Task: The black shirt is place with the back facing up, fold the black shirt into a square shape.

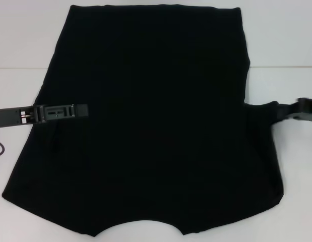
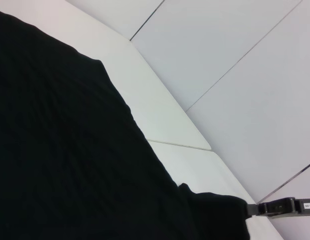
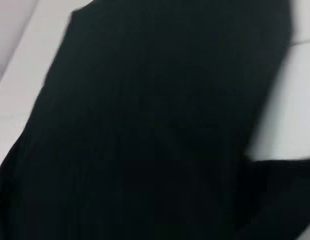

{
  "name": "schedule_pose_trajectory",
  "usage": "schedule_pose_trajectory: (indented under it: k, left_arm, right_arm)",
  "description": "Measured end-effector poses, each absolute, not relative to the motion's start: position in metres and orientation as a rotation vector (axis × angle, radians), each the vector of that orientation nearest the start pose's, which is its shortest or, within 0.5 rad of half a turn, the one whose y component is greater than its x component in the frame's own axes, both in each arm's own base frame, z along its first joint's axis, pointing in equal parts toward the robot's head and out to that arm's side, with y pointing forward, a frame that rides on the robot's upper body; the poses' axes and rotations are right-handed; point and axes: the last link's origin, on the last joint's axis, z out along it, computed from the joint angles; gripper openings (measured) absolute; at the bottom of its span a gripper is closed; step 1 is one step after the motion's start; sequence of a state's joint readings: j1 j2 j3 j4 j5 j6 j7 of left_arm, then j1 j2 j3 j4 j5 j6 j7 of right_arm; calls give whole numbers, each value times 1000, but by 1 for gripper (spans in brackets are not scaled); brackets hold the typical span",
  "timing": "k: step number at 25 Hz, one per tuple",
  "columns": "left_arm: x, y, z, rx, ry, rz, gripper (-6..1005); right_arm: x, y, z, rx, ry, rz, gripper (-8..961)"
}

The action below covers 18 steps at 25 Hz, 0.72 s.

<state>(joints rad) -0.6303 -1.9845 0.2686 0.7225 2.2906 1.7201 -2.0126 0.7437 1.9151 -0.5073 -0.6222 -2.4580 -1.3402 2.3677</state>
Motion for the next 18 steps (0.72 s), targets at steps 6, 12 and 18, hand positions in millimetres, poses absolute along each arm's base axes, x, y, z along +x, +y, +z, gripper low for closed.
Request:
schedule_pose_trajectory:
  k: [6,12,18]
  left_arm:
    - [-277,349,80,-2405,-1416,-848,645]
    - [-276,349,82,-2392,-1410,-877,646]
    - [-276,350,82,-2390,-1409,-881,645]
  right_arm:
    - [251,414,36,-2444,1363,186,72]
    - [225,415,9,-2660,1081,-35,78]
    - [211,412,-11,-2754,898,-172,84]
